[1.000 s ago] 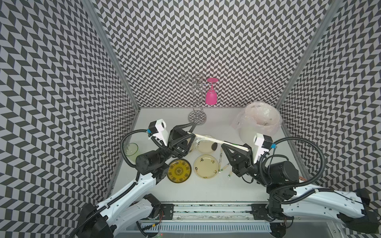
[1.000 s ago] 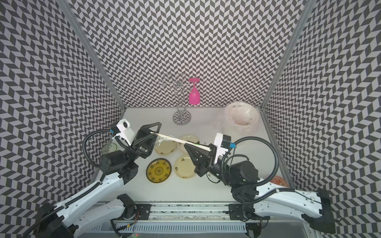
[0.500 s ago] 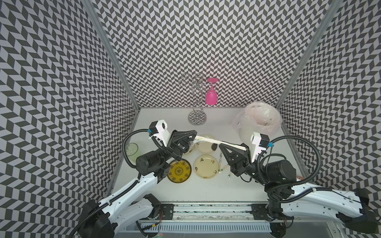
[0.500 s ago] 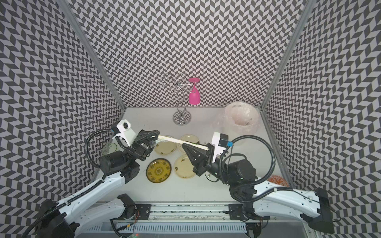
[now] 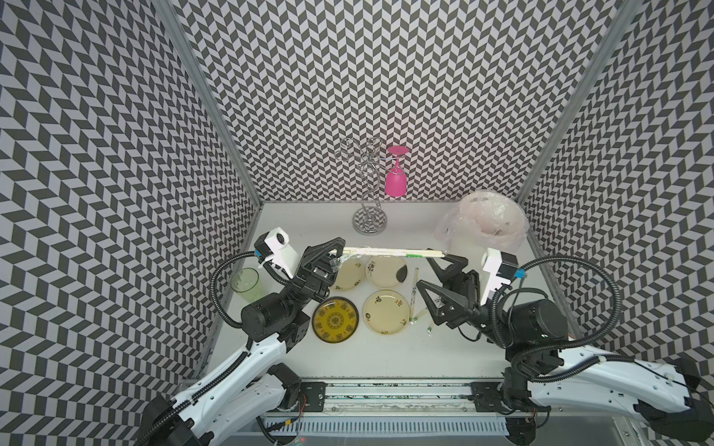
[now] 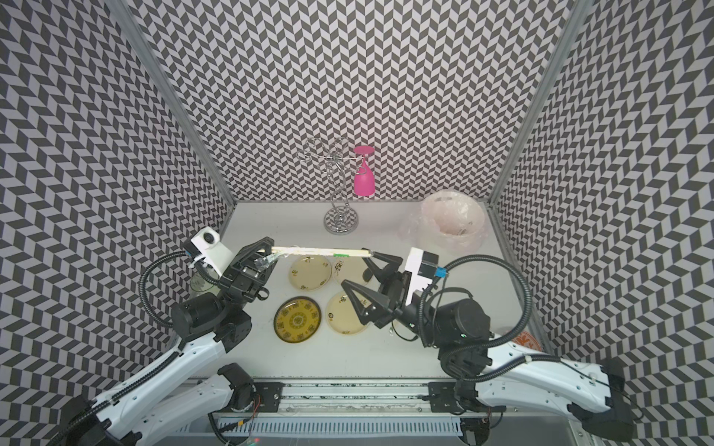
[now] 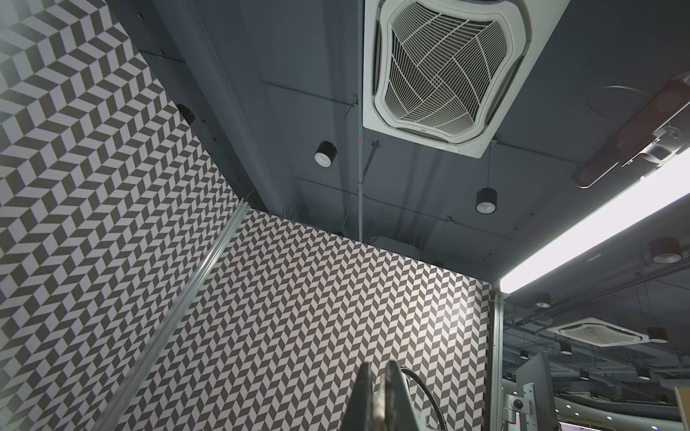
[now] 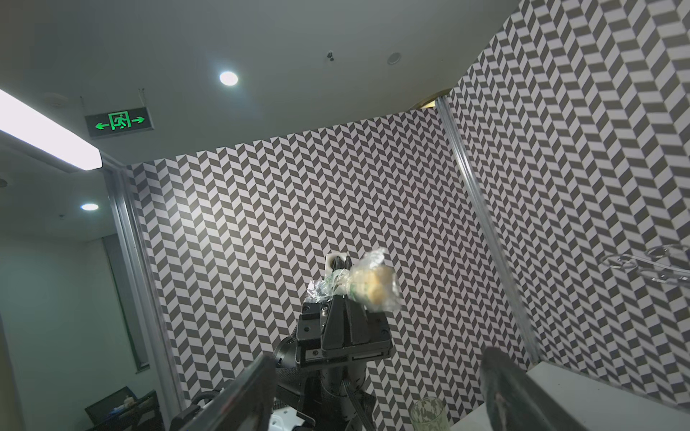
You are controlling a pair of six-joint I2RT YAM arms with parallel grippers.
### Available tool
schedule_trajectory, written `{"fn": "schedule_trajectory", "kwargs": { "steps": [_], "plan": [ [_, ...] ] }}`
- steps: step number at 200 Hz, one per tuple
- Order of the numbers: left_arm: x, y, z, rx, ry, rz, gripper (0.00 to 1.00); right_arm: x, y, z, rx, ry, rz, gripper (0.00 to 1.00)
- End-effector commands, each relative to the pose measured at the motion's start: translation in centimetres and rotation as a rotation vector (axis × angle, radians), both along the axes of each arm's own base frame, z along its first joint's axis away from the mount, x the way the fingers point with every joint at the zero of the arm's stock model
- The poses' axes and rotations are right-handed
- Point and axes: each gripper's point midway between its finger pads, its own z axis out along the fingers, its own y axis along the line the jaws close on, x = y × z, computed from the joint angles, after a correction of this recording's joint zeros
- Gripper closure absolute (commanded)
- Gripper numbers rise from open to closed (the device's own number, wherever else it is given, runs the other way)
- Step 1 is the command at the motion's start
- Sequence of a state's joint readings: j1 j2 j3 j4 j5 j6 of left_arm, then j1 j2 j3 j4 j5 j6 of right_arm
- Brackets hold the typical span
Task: Remove the packaging of disposable chopsticks
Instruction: Remove the packet bag from the disposable chopsticks.
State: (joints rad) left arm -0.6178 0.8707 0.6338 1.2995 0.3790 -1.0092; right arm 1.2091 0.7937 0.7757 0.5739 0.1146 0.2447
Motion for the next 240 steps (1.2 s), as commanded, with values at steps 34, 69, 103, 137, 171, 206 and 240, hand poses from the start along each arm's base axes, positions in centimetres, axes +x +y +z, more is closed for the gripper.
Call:
{"fn": "schedule_trajectory", "kwargs": {
  "steps": [34, 69, 103, 137, 171, 206, 240],
  "plan": [
    [0.0, 0.2, -0.4, -0.005, 0.024, -0.022, 1.0, -0.7, -2.3, 2.6, 0.007, -0.11, -0.057, 0.29],
    [-0.5, 0.3, -0.7, -0.01, 0.014, -0.042, 1.0, -0.2, -2.2, 2.9, 0.008, -0.096, -0.08, 0.36],
    [-0.9, 0.4, -0.7, -0.004, 0.006, -0.052, 1.0, -0.1, -1.6, 3.0, 0.0, -0.091, -0.072, 0.53],
    [-0.9, 0.5, -1.1, -0.005, 0.014, -0.049, 1.0, -0.4, -1.4, 3.2, 0.01, -0.098, -0.048, 0.69],
    [-0.8, 0.6, -1.6, -0.004, 0.027, -0.045, 1.0, -0.4, -2.0, 3.3, 0.028, -0.095, -0.055, 0.63],
    [-0.9, 0.7, -1.5, -0.007, 0.023, -0.047, 1.0, -0.4, -1.8, 3.4, 0.02, -0.096, -0.051, 0.85],
    [-1.0, 0.7, -1.4, -0.011, 0.018, -0.053, 1.0, -0.4, -1.7, 3.2, 0.017, -0.092, -0.05, 0.96]
  ]
}}
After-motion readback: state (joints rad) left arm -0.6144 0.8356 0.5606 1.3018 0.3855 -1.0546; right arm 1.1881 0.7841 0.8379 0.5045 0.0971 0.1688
